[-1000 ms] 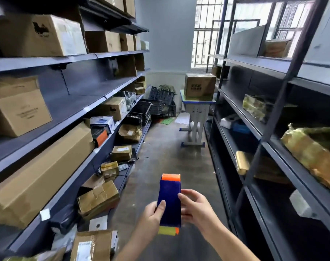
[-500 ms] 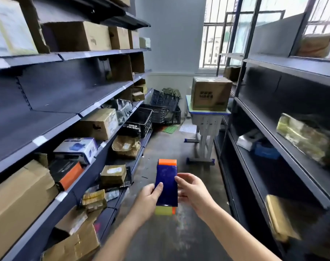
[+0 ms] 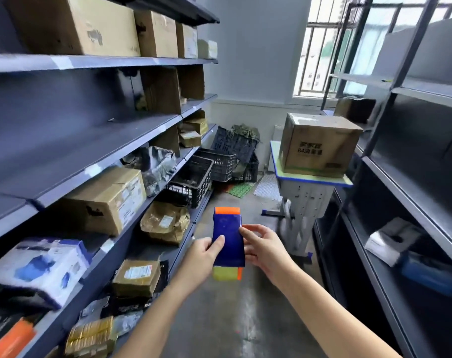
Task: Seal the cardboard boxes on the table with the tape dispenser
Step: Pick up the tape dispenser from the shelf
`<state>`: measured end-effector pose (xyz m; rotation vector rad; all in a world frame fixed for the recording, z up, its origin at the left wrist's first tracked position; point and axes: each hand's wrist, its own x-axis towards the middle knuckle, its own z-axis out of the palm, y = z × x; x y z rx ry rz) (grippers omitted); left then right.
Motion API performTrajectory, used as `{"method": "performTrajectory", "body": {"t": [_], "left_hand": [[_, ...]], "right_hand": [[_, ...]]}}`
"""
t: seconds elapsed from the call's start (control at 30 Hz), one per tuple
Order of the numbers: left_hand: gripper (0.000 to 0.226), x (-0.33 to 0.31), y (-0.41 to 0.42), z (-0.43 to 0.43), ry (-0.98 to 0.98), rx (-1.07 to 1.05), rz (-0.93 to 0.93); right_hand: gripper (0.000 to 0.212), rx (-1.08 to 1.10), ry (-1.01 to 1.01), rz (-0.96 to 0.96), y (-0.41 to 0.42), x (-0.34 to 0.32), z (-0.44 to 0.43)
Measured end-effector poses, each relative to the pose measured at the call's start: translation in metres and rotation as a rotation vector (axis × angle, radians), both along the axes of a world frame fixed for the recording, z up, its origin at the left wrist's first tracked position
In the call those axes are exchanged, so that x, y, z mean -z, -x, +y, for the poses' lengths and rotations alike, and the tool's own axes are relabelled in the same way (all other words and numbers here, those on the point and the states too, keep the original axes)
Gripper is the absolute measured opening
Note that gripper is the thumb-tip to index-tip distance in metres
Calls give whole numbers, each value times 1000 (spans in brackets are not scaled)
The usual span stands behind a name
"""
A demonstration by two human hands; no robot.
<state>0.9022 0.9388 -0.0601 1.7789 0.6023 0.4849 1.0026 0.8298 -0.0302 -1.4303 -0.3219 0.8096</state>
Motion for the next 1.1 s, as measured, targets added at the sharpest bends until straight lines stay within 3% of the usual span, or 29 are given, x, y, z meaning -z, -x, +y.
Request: {"method": "performTrajectory", "body": {"t": [0.13, 0.3, 0.4, 0.53, 0.63, 0.8, 1.1], "left_hand": [[89, -6, -111, 85, 10, 57, -7], [58, -34, -240, 167, -27, 125, 4], [69, -41, -308, 210, -4, 152, -3], [42, -32, -391, 264, -24, 158, 6], [54, -17, -460, 312, -49, 154, -8], [51, -21, -592, 391, -87, 149, -48], [59, -42, -804, 487, -185, 265, -100]], "right_hand": [[26, 57, -1, -14, -102, -9, 79], [22, 137, -21, -56, -219, -34, 155], [21, 166, -42, -32, -284, -37, 195], [21, 181, -25, -18, -368, -23, 252], [17, 160, -29, -32, -441, -11, 300], [5, 116, -68, -41, -575, -11, 380], [20, 212, -83, -14, -778, -35, 465]]}}
